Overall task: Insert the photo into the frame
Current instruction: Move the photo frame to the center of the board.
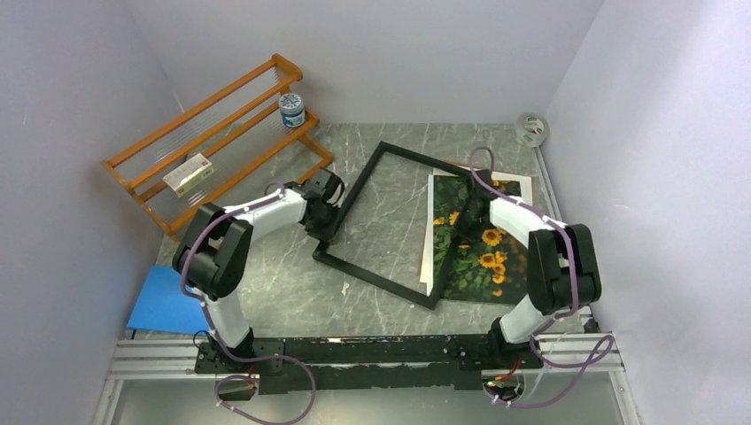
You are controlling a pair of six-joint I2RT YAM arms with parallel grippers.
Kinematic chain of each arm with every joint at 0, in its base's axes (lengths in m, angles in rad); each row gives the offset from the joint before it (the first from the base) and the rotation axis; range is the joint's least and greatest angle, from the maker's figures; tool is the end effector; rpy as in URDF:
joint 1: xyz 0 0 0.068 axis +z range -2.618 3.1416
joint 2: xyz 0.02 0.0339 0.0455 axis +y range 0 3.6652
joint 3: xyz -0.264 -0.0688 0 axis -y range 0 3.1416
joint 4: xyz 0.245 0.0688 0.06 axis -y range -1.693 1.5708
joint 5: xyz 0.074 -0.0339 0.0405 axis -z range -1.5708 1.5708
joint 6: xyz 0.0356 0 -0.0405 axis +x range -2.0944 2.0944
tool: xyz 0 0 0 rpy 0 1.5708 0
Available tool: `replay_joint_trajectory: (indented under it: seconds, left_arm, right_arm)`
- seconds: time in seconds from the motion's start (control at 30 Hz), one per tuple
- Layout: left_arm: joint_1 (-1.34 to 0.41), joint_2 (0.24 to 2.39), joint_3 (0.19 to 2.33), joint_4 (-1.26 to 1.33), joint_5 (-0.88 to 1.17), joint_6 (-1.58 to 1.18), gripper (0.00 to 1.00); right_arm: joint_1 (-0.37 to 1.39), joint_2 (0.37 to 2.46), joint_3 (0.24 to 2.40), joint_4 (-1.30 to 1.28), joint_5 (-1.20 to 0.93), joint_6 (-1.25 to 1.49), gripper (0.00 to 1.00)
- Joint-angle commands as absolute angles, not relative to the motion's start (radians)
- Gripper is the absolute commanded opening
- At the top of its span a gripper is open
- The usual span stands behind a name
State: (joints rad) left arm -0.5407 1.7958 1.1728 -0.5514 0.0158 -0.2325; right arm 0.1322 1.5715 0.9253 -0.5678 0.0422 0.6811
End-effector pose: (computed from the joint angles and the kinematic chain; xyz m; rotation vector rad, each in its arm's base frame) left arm 0.3042 -0.1833 0.1755 0.4297 2.7377 -0.2301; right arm 0.2879 0.0368 0.1752 0.7674 2.6864 0.1451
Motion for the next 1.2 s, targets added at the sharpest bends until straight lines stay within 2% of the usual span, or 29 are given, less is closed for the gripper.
replay_joint_trajectory:
  seconds: [0.0,0.2,0.3,0.47,0.57,0.7,0.87,1.03,1.17]
  left_arm:
    - [-0.467,1.769,1.131,-0.603,-0.13,-0.245,0.03]
    - [-0.392,1.837,1.21,-0.67,-0.204,-0.29,0.14]
    - [-0.372,1.878,1.246,-0.719,-0.265,-0.338,0.17]
    - [-0.344,1.931,1.288,-0.757,-0.295,-0.375,0.3]
    - [-0.331,1.957,1.323,-0.778,-0.326,-0.373,0.37]
    - [-0.314,1.971,1.365,-0.8,-0.352,-0.368,0.47]
    - [-0.308,1.96,1.4,-0.811,-0.302,-0.347,0.69]
    - [-0.308,1.9,1.418,-0.834,-0.251,-0.355,0.78]
    - [-0.31,1.831,1.428,-0.848,-0.183,-0.365,0.8]
  right_arm:
    - [0.205,1.594,0.984,-0.462,-0.053,0.805,0.17]
    - [0.313,1.66,1.02,-0.44,-0.078,0.848,0.21]
    - [0.344,1.695,1.063,-0.443,-0.091,0.842,0.23]
    - [0.356,1.729,1.096,-0.449,-0.131,0.83,0.29]
    - [0.358,1.762,1.129,-0.46,-0.192,0.789,0.38]
    - [0.359,1.752,1.14,-0.447,-0.241,0.747,0.61]
    - [0.344,1.69,1.17,-0.545,-0.093,0.725,0.75]
    - [0.253,1.577,1.135,-0.632,0.082,0.714,0.77]
    - [0.124,1.452,1.046,-0.642,0.16,0.706,0.77]
